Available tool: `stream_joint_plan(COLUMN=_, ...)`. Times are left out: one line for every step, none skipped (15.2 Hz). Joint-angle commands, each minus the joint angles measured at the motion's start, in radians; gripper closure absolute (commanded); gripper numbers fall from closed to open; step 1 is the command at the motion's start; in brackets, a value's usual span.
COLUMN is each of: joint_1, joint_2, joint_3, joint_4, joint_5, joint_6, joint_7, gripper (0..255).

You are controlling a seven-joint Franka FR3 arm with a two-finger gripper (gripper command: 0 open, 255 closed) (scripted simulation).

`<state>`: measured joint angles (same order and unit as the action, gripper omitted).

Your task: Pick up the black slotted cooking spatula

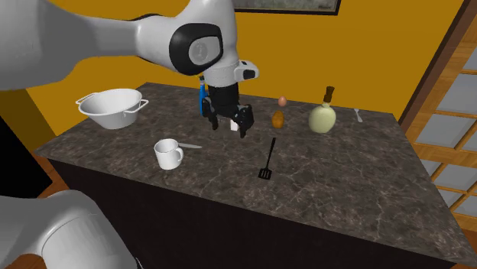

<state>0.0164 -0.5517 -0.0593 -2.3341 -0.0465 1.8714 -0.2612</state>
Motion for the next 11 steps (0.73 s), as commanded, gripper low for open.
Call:
stream_joint_plan(joint_1=0.005, joint_2=0.059, joint_3=-0.01, joint_4=0.003, joint_5=0.006, joint_6=0.055, joint_7=-0.018, gripper=0)
stream_joint_plan(joint_1=0.008, joint_2=0.093, joint_3=-0.015, joint_4=0.008, joint_5=0.009, joint_6=0.082, joint_7=-0.029, gripper=0)
stream_joint_plan(joint_1=0.01, joint_2=0.128, joint_3=-0.021, joint_4=0.015, joint_5=0.013, joint_6=0.108, joint_7=-0.04, gripper=0)
stream_joint_plan(joint_1=0.013, joint_2=0.163, joint_3=-0.026, joint_4=0.023, joint_5=0.018, joint_6=0.133, joint_7=-0.051, gripper=0)
stream_joint_plan(joint_1=0.016, joint_2=0.199, joint_3=-0.031, joint_4=0.033, joint_5=0.023, joint_6=0.158, joint_7=-0.062, gripper=0)
stream_joint_plan(joint_1=0.019, joint_2=0.235, joint_3=-0.036, joint_4=0.043, joint_5=0.029, joint_6=0.181, joint_7=-0.074, gripper=0)
stream_joint_plan(joint_1=0.021, joint_2=0.272, joint_3=-0.04, joint_4=0.056, joint_5=0.035, joint_6=0.204, joint_7=-0.086, gripper=0)
stream_joint_plan(joint_1=0.024, joint_2=0.309, joint_3=-0.044, joint_4=0.069, joint_5=0.042, joint_6=0.225, joint_7=-0.098, gripper=0)
stream_joint_plan(joint_1=0.026, joint_2=0.347, joint_3=-0.048, joint_4=0.084, joint_5=0.05, joint_6=0.246, joint_7=-0.11, gripper=0)
stream_joint_plan(joint_1=0.028, joint_2=0.385, joint_3=-0.051, joint_4=0.1, joint_5=0.058, joint_6=0.265, joint_7=-0.123, gripper=0)
stream_joint_plan(joint_1=0.03, joint_2=0.423, joint_3=-0.054, joint_4=0.118, joint_5=0.067, joint_6=0.283, joint_7=-0.136, gripper=0)
